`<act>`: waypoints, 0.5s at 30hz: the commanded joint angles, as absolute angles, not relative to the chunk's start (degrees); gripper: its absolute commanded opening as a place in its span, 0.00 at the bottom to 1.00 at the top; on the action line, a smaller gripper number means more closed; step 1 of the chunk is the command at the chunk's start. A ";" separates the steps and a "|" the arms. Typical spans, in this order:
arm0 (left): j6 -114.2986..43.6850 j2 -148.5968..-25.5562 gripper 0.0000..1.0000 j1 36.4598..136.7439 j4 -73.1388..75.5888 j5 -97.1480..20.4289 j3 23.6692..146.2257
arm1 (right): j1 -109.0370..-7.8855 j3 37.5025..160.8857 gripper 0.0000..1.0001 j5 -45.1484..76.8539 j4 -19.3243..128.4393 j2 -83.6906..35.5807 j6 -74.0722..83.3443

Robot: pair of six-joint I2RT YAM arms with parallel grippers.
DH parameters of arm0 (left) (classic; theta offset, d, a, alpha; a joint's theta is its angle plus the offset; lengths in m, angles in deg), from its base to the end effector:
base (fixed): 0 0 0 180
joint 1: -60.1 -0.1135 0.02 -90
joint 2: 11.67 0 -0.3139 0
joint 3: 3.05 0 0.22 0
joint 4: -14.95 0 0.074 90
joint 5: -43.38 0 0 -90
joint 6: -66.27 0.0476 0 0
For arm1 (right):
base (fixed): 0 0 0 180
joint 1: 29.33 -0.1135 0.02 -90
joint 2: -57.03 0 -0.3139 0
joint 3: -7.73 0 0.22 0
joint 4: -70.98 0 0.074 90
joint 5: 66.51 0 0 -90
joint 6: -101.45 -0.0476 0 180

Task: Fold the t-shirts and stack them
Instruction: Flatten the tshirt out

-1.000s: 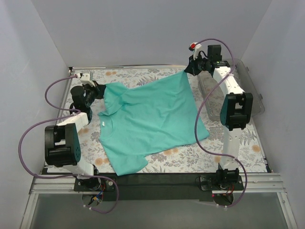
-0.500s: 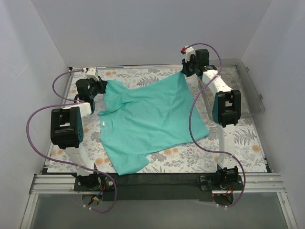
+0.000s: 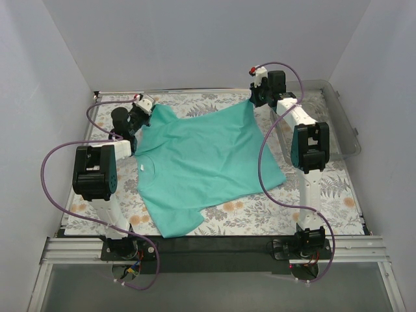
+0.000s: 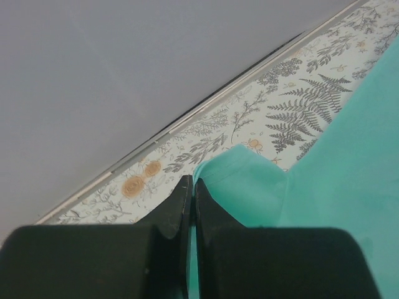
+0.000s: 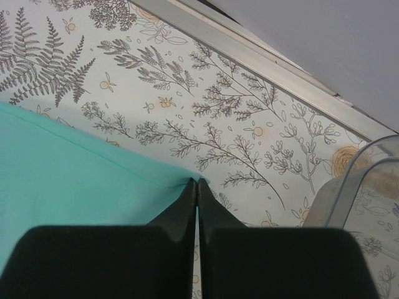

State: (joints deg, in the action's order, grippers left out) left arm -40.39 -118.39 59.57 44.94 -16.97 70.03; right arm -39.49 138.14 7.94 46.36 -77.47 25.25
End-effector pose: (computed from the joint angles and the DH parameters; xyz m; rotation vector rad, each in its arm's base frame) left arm 0.4088 -0.0198 0.2849 0.1552 1.6571 -0.6359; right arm 0.5535 0.1122 0.2641 -0.5889 1.9747 0.2417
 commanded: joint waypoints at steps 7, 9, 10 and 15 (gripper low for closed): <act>-25.67 -117.93 0.00 59.31 50.27 -8.66 69.73 | -39.00 138.00 0.01 6.01 49.97 -72.35 24.28; -24.00 -117.93 0.00 59.31 50.63 -6.82 69.82 | -38.65 137.91 0.01 5.83 50.23 -72.17 23.85; -21.73 -118.02 0.00 59.31 49.76 -5.94 70.34 | -38.65 137.91 0.01 5.48 50.40 -72.17 23.67; -18.28 -116.35 0.00 59.31 48.34 -2.59 68.16 | -37.69 137.38 0.01 3.37 50.58 -71.47 22.96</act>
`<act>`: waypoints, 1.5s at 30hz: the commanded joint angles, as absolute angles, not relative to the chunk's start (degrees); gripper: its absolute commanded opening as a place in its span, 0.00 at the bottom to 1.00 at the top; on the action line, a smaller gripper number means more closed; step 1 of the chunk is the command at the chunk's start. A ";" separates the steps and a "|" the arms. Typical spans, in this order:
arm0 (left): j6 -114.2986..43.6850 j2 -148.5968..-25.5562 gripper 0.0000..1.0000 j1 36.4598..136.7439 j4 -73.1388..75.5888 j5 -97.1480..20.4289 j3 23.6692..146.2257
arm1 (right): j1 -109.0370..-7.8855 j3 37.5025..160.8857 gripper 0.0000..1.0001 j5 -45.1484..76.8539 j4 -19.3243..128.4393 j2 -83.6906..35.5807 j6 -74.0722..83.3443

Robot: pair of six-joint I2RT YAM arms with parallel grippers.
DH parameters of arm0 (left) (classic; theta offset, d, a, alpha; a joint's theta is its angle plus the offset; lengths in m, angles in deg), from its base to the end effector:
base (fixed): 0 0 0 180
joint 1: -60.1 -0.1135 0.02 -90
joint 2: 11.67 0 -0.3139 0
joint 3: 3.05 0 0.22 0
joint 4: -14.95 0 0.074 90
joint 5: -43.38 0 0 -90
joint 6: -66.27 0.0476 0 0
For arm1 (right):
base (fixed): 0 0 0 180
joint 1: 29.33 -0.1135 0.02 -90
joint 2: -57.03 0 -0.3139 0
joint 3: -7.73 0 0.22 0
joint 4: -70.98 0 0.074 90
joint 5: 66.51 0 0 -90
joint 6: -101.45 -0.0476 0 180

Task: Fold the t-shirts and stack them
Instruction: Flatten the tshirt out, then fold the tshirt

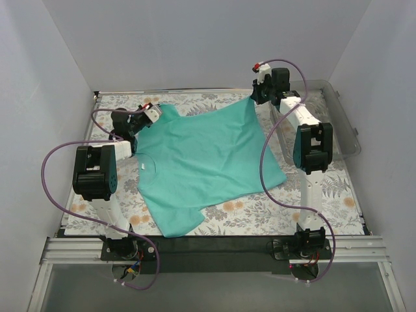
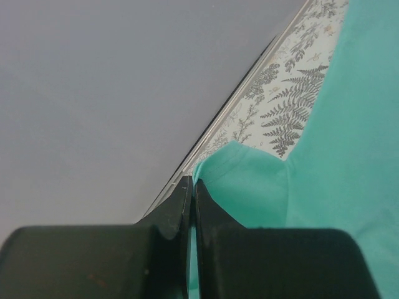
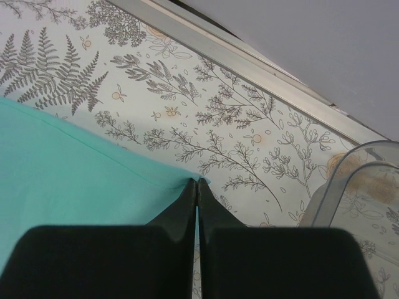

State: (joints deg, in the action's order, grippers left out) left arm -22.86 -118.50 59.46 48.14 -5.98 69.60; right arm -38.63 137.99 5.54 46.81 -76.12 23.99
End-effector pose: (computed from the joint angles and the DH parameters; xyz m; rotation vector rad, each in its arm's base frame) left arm 0.4033 -0.0265 0.2885 0.5537 1.5119 -0.5406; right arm 0.5509 0.1051 0.2772 -0.5746 1.9469 0.2840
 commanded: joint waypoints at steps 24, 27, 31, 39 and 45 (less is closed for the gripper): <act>-24.95 -105.28 0.00 59.31 53.44 -0.57 54.97 | -33.12 129.12 0.01 -15.53 50.67 -67.25 25.60; -25.31 -104.40 0.00 59.31 53.26 -0.48 53.74 | -32.68 128.33 0.01 -16.32 50.76 -66.73 25.51; -25.13 -103.17 0.00 59.31 52.47 -0.74 52.51 | -32.06 127.62 0.01 -16.58 51.02 -66.02 25.16; -25.22 -100.53 0.00 59.31 51.94 -1.71 49.35 | -31.53 126.74 0.01 -15.80 51.02 -65.93 25.25; -25.48 -97.46 0.00 59.31 51.24 -1.88 47.15 | -31.27 125.51 0.01 -15.62 51.11 -65.85 26.21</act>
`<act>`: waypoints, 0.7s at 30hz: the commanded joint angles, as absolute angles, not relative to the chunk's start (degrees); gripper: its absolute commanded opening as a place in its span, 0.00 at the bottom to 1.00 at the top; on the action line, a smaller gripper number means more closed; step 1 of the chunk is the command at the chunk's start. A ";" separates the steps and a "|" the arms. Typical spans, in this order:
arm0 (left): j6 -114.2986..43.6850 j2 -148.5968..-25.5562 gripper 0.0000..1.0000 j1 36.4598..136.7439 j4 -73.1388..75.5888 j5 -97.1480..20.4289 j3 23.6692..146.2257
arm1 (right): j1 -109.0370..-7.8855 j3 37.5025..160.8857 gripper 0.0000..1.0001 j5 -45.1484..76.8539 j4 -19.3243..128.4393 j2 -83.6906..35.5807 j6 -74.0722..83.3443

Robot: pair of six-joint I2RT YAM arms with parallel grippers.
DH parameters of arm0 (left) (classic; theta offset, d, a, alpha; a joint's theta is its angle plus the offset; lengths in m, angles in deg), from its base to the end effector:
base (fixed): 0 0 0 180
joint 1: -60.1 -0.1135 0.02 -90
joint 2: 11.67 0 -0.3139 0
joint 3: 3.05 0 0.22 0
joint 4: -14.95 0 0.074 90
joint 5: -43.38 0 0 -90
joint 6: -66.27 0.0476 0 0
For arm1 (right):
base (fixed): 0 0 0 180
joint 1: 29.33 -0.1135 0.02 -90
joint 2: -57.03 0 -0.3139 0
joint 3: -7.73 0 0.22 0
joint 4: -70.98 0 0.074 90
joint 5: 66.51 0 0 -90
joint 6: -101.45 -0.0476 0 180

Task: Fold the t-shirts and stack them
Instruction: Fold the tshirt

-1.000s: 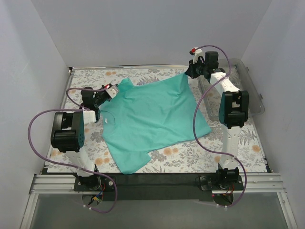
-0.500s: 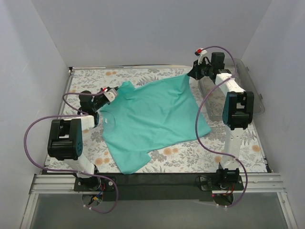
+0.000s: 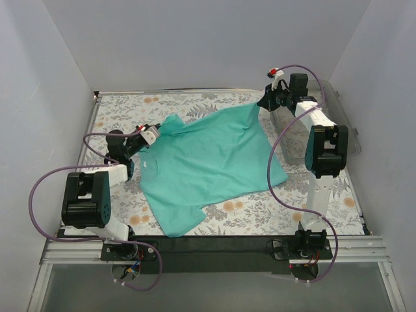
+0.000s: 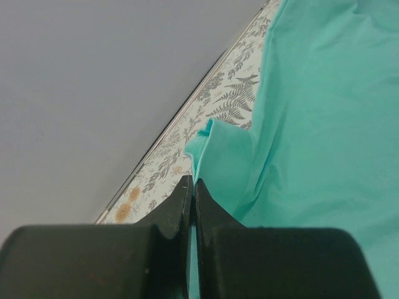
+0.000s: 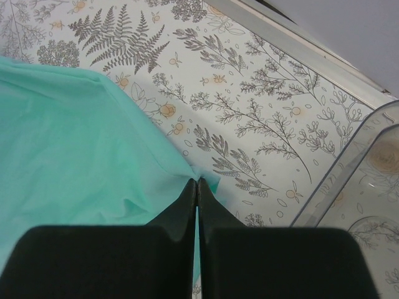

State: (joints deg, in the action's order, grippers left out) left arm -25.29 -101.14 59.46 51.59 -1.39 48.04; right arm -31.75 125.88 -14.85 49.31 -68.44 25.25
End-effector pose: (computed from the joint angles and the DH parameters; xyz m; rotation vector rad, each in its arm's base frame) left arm 0.2974 -0.0305 0.2875 0.5815 1.5224 -0.6412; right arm 0.5160 0.0514 0.2872 -0.6752 1.8873 0.5646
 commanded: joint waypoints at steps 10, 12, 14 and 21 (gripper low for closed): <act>-25.31 -94.47 0.00 59.31 49.40 -2.67 44.16 | -30.92 124.55 0.01 -14.92 51.11 -64.97 26.48; -25.13 -94.11 0.00 59.31 49.22 -3.03 43.37 | -30.83 124.28 0.01 -14.57 51.11 -64.79 26.48; -24.79 -93.85 0.00 59.31 48.78 -3.20 43.01 | -30.83 123.67 0.01 -14.30 51.11 -64.26 26.74; -24.69 -94.02 0.00 59.22 48.08 -4.26 42.66 | -30.57 121.82 0.01 -14.21 51.11 -63.21 27.45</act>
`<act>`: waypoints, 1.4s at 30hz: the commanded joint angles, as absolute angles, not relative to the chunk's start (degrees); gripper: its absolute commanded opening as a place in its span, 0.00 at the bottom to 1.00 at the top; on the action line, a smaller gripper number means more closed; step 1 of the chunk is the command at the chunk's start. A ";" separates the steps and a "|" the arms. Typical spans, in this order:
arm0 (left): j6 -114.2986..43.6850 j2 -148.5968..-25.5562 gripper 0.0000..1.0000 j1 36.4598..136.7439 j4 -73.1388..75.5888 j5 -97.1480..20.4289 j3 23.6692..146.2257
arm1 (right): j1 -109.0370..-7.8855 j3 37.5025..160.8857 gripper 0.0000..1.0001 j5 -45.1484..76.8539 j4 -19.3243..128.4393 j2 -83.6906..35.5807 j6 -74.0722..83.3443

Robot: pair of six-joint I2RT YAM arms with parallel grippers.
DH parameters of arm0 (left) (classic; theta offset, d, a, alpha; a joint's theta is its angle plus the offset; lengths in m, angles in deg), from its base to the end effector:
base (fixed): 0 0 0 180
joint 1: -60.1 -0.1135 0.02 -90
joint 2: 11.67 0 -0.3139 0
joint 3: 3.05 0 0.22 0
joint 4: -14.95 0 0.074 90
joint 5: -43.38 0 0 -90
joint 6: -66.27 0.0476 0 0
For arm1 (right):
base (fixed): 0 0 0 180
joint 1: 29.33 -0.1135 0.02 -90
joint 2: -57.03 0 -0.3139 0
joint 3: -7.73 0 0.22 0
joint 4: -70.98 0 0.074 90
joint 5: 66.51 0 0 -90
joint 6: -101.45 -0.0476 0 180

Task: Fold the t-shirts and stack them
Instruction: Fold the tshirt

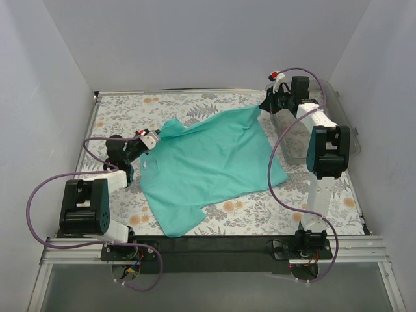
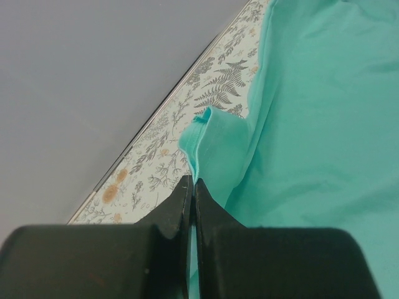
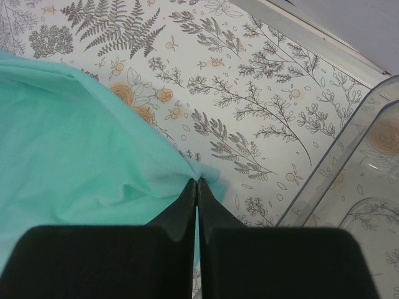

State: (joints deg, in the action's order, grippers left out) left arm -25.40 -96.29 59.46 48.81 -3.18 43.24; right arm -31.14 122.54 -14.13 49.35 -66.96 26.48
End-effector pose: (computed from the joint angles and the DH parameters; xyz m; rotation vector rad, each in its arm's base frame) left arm 0.2717 -0.0297 0.2811 0.5442 1.5743 -0.6356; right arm 0.5074 0.0451 0.2815 -0.6734 1.9155 0.5442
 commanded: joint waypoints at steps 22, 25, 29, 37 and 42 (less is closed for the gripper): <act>-25.75 -89.98 0.00 61.07 44.39 -2.85 39.24 | -30.04 119.80 0.01 -14.21 51.20 -62.07 28.77; -25.66 -89.02 0.00 61.16 43.69 -2.94 38.27 | -30.21 119.80 0.01 -14.30 51.11 -62.07 28.85; -25.57 -88.05 0.00 61.33 42.98 -3.29 37.48 | -30.56 119.19 0.01 -14.12 51.11 -61.37 29.47; -23.90 -86.91 0.00 62.30 39.73 -3.91 37.39 | -30.92 117.34 0.01 -13.33 50.85 -59.78 31.40; -21.97 -86.90 0.00 63.00 37.97 -4.61 37.39 | -31.09 116.20 0.01 -12.54 50.67 -58.73 32.54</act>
